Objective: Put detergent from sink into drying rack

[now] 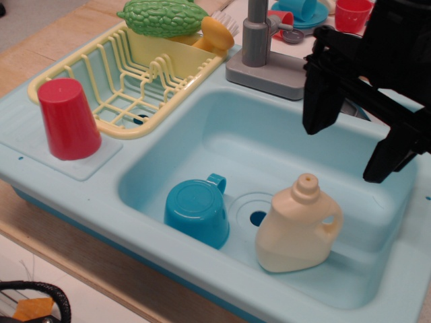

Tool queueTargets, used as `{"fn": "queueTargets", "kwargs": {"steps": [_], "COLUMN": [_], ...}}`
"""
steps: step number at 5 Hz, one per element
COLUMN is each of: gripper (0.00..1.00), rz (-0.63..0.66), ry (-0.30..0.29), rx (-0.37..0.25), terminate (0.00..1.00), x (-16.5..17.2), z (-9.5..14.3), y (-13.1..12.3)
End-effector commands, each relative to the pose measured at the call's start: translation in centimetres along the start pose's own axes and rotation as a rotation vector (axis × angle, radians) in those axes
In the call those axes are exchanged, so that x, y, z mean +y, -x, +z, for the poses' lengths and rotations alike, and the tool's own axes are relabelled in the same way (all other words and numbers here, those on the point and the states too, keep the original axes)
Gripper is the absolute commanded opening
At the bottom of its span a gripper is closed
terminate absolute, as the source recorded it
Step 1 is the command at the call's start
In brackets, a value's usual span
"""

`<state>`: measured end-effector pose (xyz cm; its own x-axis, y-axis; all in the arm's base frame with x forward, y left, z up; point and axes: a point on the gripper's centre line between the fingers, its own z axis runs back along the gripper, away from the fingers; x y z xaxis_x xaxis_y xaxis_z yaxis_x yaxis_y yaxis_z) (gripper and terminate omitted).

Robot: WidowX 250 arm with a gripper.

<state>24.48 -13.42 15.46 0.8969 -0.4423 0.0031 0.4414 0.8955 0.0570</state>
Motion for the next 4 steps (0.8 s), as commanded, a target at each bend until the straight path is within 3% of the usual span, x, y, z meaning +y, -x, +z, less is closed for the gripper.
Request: {"fn": "queueTargets", "kwargs": {"steps": [1, 4], "gripper": [1.00, 1.00], "rz": [-0.134, -0.164], "ry": [0.082, 0.174], "rx": [-0.093, -0.136], "terminate": [0.00, 0.00], "x": [0.2, -0.3], "z": [-0.2, -2.4], "y": [0.8, 2.5]}}
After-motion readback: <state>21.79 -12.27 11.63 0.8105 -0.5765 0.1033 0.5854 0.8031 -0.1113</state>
